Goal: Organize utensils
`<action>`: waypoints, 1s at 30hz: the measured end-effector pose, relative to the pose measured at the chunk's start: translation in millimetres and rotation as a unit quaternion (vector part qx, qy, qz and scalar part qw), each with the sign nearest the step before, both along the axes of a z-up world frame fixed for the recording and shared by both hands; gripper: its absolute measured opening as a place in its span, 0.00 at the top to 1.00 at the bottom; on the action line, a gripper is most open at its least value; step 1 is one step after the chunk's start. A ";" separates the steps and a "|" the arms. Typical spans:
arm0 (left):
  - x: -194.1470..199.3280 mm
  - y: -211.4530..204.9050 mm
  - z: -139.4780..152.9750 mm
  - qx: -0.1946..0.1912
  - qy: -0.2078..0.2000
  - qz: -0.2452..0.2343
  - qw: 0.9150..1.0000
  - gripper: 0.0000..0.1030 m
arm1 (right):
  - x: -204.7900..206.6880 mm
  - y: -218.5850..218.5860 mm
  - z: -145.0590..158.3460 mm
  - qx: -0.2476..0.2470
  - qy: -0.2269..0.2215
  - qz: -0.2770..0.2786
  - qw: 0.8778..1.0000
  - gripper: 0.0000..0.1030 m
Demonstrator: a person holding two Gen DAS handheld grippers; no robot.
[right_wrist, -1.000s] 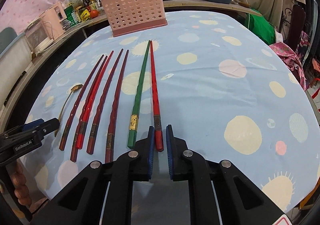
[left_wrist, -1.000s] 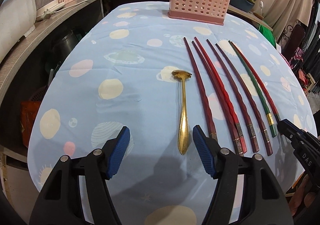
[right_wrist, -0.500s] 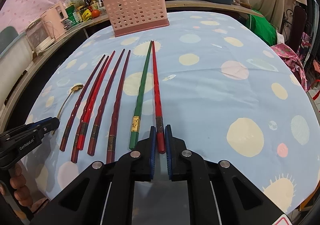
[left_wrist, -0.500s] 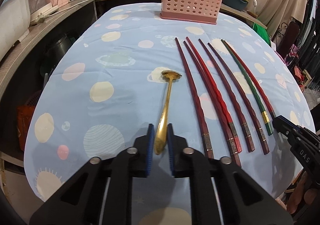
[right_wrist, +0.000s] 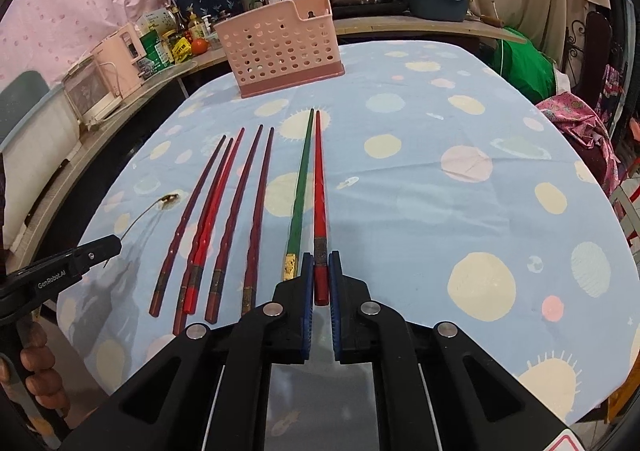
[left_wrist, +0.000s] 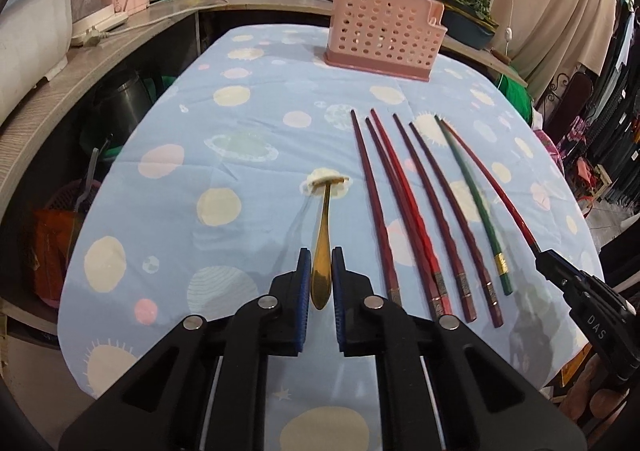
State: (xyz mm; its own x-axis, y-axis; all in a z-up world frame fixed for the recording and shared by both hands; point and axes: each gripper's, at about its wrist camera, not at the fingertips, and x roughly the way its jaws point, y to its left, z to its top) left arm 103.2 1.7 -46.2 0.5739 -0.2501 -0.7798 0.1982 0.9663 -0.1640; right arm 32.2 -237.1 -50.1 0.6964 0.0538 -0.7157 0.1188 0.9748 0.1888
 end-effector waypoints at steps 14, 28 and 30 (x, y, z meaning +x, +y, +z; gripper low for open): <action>19.8 4.7 47.8 -0.014 -0.042 0.012 0.999 0.98 | 10.5 -31.5 79.3 0.012 -0.105 -0.030 0.994 0.93; 0.9 8.0 -19.5 0.003 0.022 -0.004 1.000 0.65 | -3.2 -30.0 70.4 0.032 -0.093 -0.030 0.995 0.93; 0.8 8.6 -25.7 0.005 0.027 -0.003 1.000 0.65 | -4.1 -30.2 69.9 0.034 -0.093 -0.031 0.995 0.93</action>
State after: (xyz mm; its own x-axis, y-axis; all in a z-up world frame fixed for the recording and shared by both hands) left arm 103.9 10.3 -71.8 0.5287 -0.2453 -0.8126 0.1951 0.9668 -0.1649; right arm 28.2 -267.2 19.8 0.8198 0.0507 -0.5704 0.1353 0.9507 0.2790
